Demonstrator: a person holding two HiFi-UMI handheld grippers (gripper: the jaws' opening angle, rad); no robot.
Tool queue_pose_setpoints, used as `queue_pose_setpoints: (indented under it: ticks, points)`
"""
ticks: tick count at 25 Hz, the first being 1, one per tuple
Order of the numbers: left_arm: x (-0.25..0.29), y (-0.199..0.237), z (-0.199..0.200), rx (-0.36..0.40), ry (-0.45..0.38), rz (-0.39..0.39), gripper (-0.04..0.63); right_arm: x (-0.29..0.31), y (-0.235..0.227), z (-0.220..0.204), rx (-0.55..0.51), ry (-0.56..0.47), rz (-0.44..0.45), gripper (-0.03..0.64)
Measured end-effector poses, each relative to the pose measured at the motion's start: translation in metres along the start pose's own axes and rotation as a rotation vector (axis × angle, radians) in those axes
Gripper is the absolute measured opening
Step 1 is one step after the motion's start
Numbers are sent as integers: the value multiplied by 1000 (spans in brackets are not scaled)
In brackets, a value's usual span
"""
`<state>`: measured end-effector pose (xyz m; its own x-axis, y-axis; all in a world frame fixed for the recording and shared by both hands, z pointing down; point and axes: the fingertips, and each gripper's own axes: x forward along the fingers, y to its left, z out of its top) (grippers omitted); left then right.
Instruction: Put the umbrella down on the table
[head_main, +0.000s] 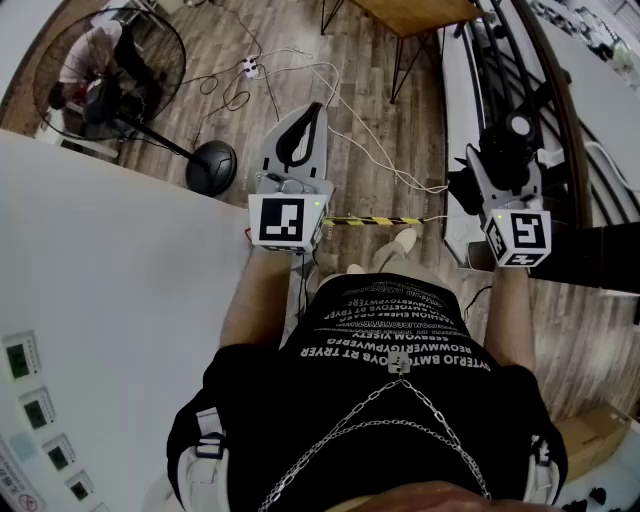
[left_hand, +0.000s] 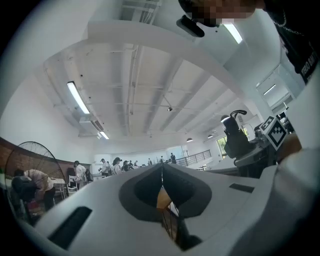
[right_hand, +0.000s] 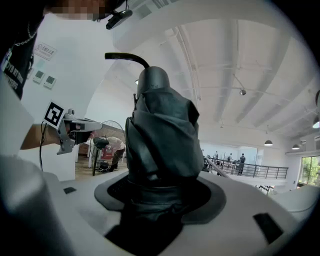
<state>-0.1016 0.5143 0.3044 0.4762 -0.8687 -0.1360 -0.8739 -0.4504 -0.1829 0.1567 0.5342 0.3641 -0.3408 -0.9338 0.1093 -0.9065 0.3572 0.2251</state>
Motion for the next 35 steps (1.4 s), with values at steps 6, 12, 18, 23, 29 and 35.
queue_pose_setpoints:
  ticks: [6,12,18,23,29,35]
  points:
    - [-3,-13,-5,64,-4,13,29,-7,-4,-4,7,-4,9,287]
    - [-1,-8,-13,32,5,20,29,-7,-3,-5,22,-1,21,287]
    - [23,2,-27,29,30,47,29,9,-26,-4,30,-20,30,287]
    - [57,8,-30,36,30,34,29,39,-48,-2,46,-23,26,287]
    - [117,20,-37,76,44,27,29,95,-84,-2,63,-12,26,287]
    - [172,28,-70,69,111,24,29,141,-114,-10,77,-2,37,287]
